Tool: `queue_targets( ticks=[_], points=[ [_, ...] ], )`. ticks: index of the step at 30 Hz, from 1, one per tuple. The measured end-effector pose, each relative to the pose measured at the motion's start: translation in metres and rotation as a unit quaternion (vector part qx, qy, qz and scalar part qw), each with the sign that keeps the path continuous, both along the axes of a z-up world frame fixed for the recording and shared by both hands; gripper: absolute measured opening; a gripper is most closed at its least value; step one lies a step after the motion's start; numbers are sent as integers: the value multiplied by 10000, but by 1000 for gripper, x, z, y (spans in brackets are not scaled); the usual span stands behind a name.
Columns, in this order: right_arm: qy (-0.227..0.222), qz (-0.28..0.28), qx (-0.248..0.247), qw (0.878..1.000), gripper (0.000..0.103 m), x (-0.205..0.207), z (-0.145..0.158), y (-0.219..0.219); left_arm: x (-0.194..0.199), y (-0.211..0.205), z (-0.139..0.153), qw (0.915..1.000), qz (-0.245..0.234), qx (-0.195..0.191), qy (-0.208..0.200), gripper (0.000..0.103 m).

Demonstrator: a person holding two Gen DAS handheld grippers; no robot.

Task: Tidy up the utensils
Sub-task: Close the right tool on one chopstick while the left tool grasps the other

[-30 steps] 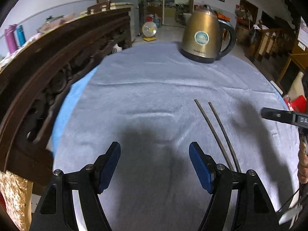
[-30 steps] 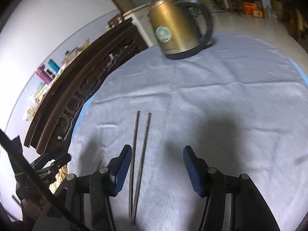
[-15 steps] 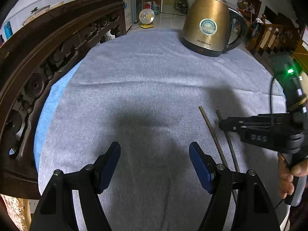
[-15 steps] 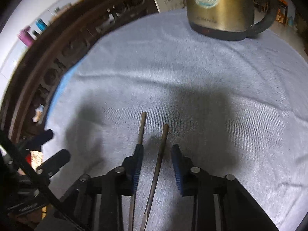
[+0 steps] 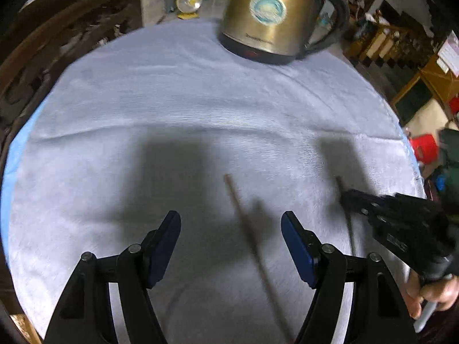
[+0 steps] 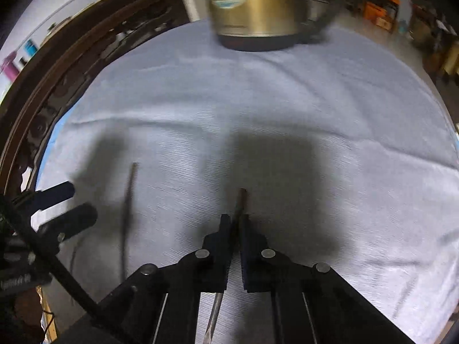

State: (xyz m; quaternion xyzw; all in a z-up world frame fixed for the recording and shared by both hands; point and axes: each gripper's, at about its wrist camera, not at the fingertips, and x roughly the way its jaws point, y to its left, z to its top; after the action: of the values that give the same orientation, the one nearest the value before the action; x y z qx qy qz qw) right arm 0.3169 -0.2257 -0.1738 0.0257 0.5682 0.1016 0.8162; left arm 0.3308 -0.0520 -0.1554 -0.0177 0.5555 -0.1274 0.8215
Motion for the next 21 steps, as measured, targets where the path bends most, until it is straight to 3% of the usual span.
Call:
queue_targets(
  ticks=[1,3,8,11,12,17,21],
  points=[
    [16,-70,17,10000,6,-2,0,-10,7,-7,-6,9999,30,69,110,60],
    [73,-140,130,9998,6,-4,-1,-23,15,-15,-14,9996,1,52,268,47],
    [278,-124,196,9993,9,-3,1,-31,19,-27,-14,9996,-101,269,70,41],
    [265,-84,39,9996,9,-2,3,-22,16,-30,-14,9989,-197,422,-34,21],
    [202,-21,-57,9998,8,-2,4,-18,17,-30,-14,9991,-211,373,-4,9],
    [74,-57,-92,9999,6,-11,6,-18,9,-26,-13,9996,-259,69,65,5],
    [-320,-141,121,9993,6,-29,26,-32,-6,-15,2,9996,-213,-99,-175,5]
  ],
)
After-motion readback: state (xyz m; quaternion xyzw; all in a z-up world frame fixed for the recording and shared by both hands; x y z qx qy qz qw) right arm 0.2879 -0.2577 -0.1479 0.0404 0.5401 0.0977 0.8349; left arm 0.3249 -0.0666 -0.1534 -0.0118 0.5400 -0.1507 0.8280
